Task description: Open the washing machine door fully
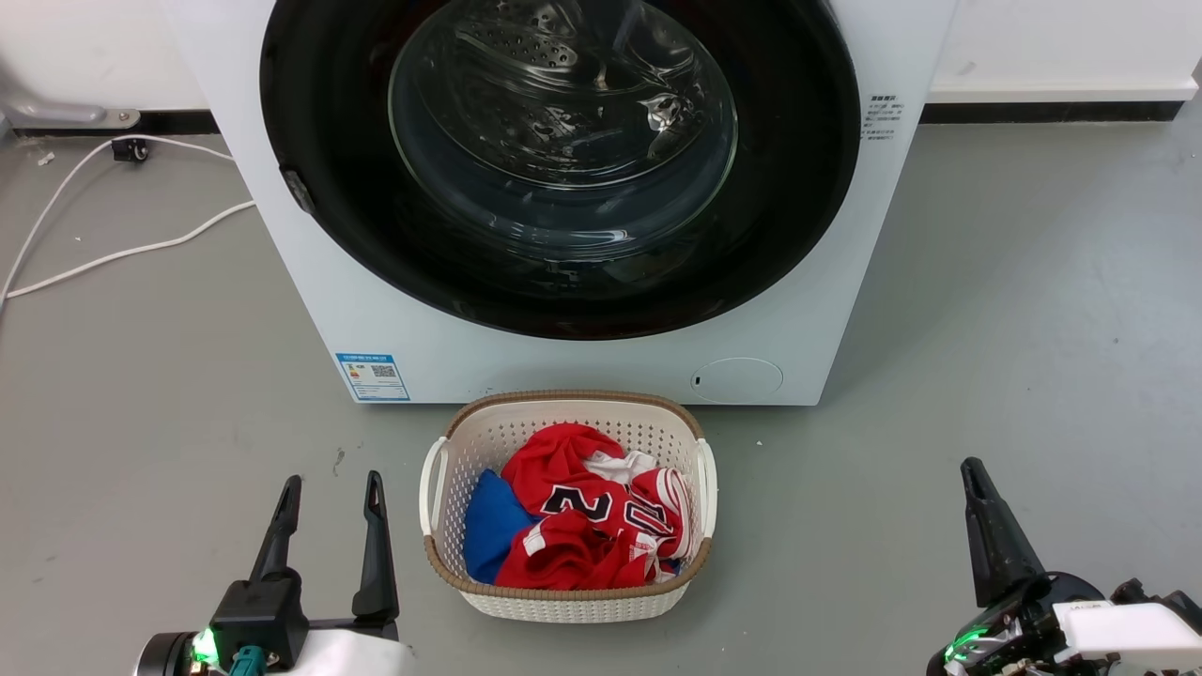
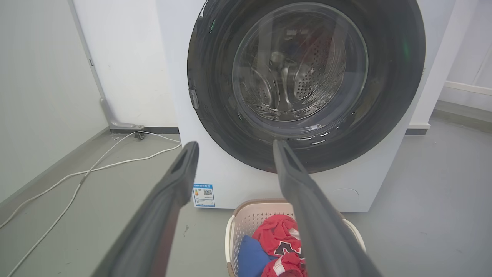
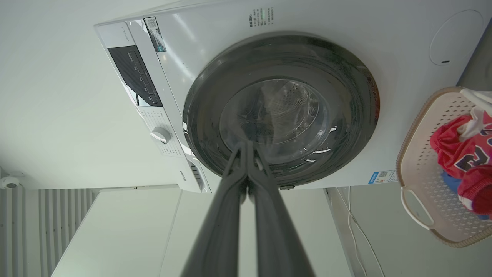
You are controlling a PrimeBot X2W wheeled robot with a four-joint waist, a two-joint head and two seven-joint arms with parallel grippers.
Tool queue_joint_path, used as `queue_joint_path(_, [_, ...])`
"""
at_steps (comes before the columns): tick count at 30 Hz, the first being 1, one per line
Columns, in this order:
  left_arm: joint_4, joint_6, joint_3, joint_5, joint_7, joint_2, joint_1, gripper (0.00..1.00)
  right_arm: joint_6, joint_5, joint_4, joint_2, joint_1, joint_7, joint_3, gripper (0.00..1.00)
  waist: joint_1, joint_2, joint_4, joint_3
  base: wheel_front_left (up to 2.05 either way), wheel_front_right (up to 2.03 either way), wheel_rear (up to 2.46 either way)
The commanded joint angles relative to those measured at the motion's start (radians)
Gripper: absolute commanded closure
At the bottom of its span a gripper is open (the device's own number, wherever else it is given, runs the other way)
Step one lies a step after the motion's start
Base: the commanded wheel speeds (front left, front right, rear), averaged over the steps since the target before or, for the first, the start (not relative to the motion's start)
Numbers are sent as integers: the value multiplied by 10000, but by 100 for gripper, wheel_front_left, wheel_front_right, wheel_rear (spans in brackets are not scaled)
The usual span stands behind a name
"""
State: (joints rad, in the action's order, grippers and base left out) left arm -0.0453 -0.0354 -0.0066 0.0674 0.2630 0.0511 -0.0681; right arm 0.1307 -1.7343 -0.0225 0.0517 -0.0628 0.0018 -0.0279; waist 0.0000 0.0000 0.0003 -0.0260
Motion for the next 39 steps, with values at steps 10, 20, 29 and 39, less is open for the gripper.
queue_joint_path(10, [32, -12, 16, -78, 28, -12, 87, 0, 1, -24, 30, -23, 195, -30, -6, 100, 0, 0, 47, -172, 0, 0, 0])
queue_joint_path(20, [148, 51, 11, -232, 28, -11, 636, 0, 2, 449, -484, 0, 1981, 301, 1065, 100, 0, 0, 157, -1084, 0, 0, 0])
queue_joint_path(29, [292, 234, -48, -403, 28, -12, 1512, 0, 2, 651, -1521, 487, 4857, 858, 2322, 100, 0, 0, 278, -2410, 0, 0, 0])
queue_joint_path(39, [494, 516, -192, -621, 28, -5, 2690, 0, 2, 1288, -2834, 1612, 8227, 1452, 2564, 100, 0, 0, 630, -4058, 0, 0, 0])
